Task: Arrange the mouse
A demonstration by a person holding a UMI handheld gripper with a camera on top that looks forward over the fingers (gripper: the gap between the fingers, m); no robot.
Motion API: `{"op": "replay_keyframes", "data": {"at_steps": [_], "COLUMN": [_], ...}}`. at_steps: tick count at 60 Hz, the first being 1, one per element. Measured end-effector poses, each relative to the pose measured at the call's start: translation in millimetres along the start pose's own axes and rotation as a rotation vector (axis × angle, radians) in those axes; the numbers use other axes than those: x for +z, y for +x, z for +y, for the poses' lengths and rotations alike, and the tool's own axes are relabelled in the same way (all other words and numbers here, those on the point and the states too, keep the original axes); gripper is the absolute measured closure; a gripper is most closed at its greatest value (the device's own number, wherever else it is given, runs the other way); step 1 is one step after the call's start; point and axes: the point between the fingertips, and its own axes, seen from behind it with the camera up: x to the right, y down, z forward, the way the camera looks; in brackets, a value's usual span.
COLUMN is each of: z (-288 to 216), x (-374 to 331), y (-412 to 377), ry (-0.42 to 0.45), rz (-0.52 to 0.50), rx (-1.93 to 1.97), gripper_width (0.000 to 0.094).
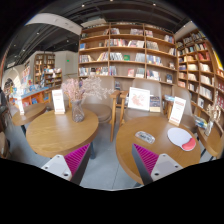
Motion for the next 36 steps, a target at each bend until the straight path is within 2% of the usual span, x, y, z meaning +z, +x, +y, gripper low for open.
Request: {"op": "replay_keyframes", "data": {"at_steps": [7, 8, 23, 36], "z": [-2.8, -3.3, 2.6, 27.3], "x": [6.9, 19.6, 54.4, 94.9], "y": [24.2, 47.7, 132.5, 177.2], "ry": [-0.004, -0.003, -0.021, -0.052], "rz": [0.061, 0.063, 0.17, 0.213], "rx": [-0.002, -0.003, 0.026, 0.066], "gripper_width": [0.0083, 0.0082, 0.0083, 0.0082]}}
